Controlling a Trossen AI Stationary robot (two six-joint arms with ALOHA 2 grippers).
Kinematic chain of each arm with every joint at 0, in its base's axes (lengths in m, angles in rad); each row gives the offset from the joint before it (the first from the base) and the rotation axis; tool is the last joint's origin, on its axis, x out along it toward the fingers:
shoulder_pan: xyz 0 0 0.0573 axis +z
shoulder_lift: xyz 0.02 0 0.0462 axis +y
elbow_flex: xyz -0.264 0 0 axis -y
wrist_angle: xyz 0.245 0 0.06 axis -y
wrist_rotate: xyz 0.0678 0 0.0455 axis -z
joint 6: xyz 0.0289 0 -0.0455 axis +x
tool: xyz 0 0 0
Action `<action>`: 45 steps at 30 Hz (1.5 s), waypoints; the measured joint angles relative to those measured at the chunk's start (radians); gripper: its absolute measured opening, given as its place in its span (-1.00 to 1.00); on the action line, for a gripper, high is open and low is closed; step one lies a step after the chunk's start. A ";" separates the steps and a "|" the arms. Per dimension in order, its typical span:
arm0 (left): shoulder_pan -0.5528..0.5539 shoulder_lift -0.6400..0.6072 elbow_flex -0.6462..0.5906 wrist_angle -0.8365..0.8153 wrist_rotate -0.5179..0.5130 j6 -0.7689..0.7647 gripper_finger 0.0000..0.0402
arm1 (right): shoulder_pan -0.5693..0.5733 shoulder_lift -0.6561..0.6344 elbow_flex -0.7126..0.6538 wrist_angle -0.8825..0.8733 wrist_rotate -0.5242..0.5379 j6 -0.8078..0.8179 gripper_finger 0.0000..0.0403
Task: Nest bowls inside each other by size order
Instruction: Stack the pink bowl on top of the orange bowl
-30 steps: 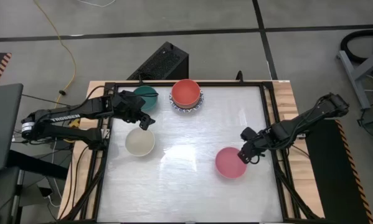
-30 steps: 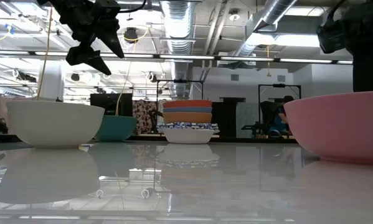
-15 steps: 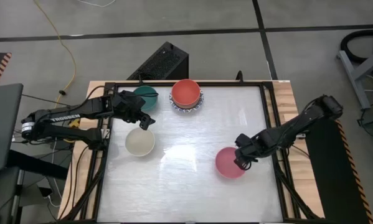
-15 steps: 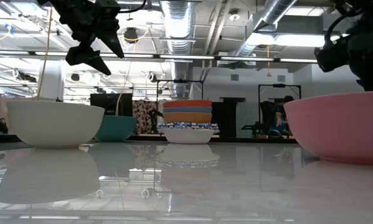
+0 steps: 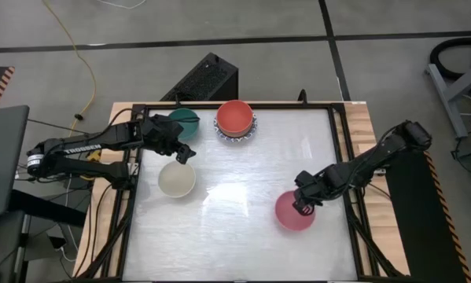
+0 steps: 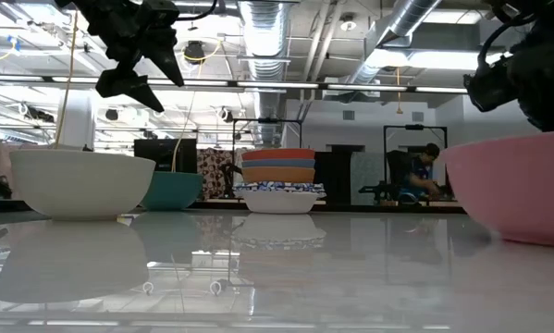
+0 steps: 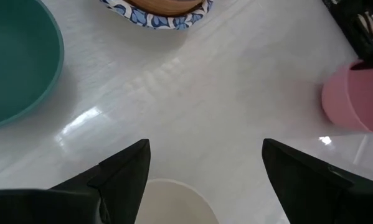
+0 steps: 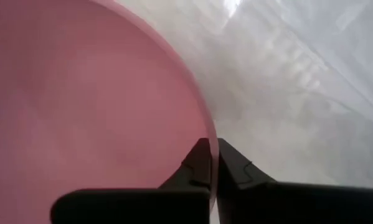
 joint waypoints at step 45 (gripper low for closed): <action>0.073 -0.196 0.000 0.544 0.177 -0.152 0.48 | -0.860 0.219 0.641 0.403 0.111 -0.462 -0.94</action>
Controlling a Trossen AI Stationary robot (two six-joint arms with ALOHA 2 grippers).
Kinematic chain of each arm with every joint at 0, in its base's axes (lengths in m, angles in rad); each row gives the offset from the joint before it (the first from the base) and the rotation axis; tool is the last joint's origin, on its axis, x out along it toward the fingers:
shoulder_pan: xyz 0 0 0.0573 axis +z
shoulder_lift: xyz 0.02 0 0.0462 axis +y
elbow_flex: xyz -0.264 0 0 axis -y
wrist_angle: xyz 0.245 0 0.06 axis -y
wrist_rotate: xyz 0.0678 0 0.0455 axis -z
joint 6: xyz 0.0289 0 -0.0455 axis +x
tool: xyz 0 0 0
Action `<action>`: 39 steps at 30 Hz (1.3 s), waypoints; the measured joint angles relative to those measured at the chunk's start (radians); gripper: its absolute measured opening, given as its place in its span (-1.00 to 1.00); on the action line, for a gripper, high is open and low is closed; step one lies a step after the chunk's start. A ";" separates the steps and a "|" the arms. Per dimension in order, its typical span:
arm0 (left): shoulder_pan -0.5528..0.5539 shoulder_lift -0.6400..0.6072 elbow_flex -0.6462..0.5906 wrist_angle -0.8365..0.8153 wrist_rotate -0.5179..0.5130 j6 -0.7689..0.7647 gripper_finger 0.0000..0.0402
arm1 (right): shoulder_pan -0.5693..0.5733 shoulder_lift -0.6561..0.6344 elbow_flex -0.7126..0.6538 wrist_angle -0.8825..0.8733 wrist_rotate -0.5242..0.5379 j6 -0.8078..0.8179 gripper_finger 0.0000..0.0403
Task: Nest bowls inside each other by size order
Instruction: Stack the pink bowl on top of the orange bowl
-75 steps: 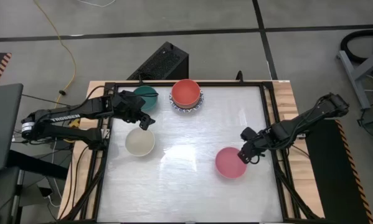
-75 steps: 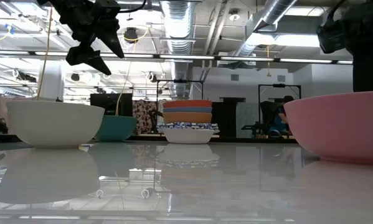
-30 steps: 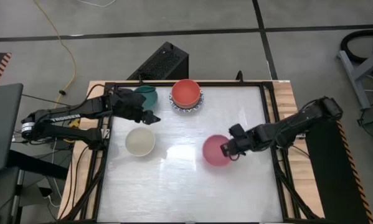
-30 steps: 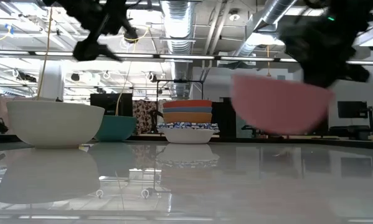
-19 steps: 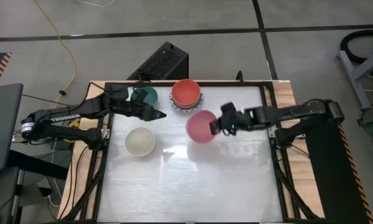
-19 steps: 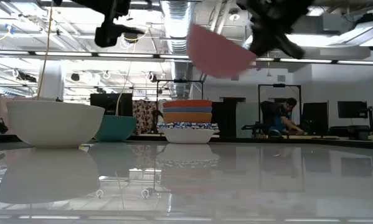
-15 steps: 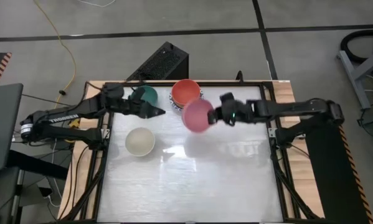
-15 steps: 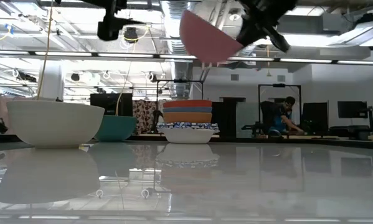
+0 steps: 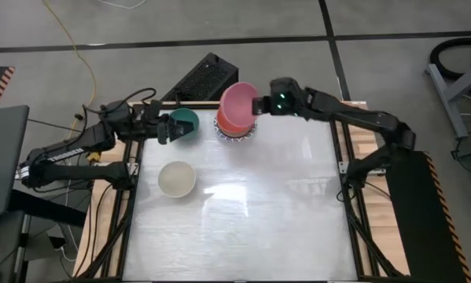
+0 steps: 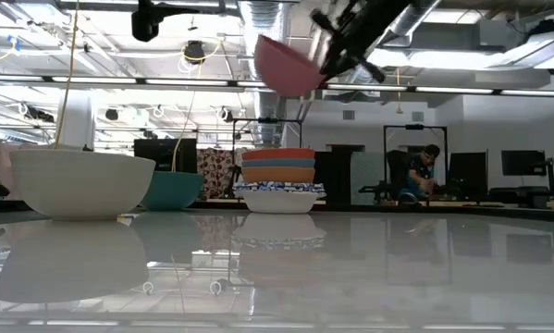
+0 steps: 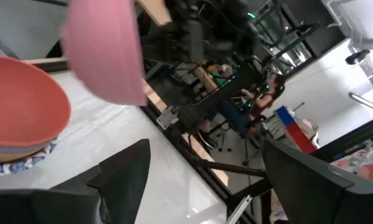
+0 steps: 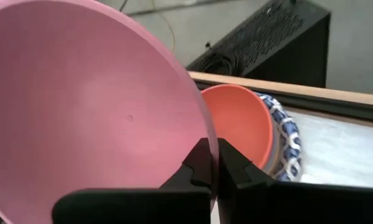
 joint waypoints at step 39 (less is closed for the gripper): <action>0.000 -0.088 0.000 -0.202 -0.079 0.078 0.48 | -0.204 0.473 0.415 -0.454 -0.299 -0.230 -0.94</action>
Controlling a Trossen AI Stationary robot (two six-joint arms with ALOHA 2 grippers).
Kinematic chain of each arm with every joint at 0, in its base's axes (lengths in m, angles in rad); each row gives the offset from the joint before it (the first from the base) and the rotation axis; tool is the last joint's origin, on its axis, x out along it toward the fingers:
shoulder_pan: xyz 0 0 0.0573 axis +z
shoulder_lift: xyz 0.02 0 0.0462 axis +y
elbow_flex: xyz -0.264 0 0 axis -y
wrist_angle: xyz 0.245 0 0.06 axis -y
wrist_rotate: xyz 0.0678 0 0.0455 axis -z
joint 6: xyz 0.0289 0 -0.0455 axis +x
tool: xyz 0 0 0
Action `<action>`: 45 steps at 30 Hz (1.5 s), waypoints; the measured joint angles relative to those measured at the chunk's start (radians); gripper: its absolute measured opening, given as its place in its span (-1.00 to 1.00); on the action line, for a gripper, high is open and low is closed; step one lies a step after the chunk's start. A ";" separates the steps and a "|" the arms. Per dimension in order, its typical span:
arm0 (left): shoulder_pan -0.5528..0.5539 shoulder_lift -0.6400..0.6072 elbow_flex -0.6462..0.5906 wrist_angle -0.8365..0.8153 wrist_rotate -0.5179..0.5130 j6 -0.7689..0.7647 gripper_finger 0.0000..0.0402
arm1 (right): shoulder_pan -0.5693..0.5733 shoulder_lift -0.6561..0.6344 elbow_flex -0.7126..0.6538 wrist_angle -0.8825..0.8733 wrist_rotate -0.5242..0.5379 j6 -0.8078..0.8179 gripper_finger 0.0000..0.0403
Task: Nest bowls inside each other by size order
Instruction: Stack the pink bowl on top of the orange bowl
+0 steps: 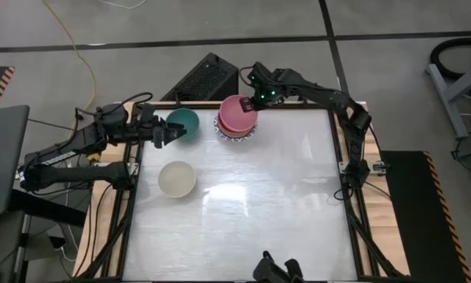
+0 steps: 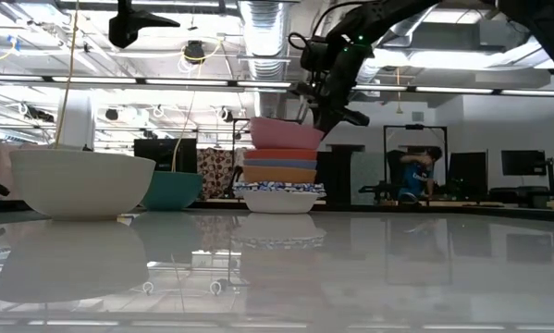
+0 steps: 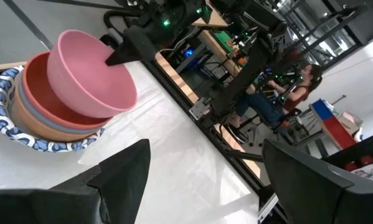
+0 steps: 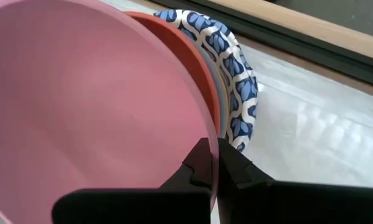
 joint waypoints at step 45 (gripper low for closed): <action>0.000 0.000 0.000 -0.230 -0.149 0.046 0.48 | 0.052 -0.068 -0.118 0.108 0.028 -0.132 -0.34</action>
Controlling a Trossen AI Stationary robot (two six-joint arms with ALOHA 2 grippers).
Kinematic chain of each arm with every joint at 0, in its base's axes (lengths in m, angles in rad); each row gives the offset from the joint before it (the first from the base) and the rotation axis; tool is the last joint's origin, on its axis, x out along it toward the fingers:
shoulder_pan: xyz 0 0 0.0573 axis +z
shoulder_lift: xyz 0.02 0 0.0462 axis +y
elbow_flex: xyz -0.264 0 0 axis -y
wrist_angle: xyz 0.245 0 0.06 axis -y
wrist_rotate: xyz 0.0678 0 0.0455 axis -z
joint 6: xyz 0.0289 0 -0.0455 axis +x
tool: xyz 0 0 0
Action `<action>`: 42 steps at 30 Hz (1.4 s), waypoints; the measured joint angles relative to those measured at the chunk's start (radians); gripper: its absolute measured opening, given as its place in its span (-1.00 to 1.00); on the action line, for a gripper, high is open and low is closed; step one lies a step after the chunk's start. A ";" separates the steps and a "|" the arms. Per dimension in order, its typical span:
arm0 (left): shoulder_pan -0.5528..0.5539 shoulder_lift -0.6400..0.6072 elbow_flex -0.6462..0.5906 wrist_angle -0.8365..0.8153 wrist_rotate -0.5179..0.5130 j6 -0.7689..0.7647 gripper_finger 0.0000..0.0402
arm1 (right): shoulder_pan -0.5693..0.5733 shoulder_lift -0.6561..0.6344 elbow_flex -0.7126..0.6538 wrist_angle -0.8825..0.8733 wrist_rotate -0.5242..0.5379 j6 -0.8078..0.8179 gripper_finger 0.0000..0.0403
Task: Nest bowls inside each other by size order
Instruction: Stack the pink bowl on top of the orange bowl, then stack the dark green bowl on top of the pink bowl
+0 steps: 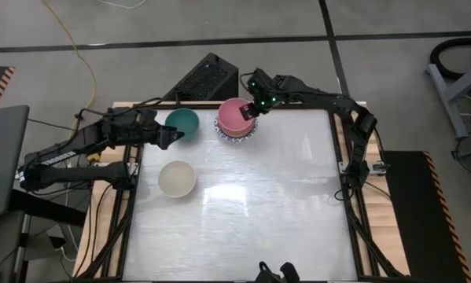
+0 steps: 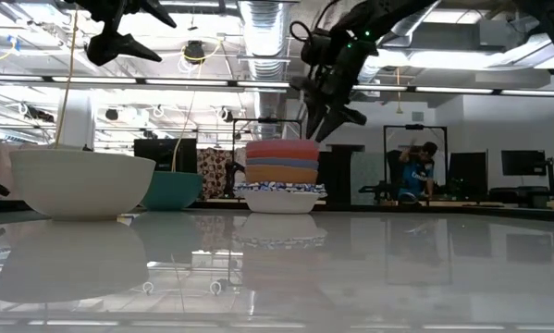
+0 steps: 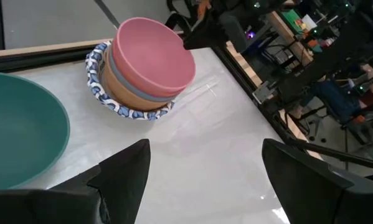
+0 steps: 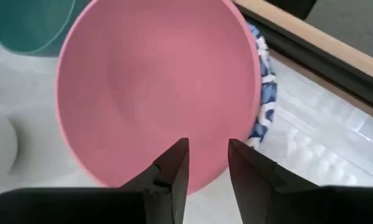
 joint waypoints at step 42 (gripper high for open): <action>0.519 0.628 0.000 -0.141 -0.077 0.361 0.48 | 0.224 -0.009 0.531 -0.239 -0.049 -0.154 -0.35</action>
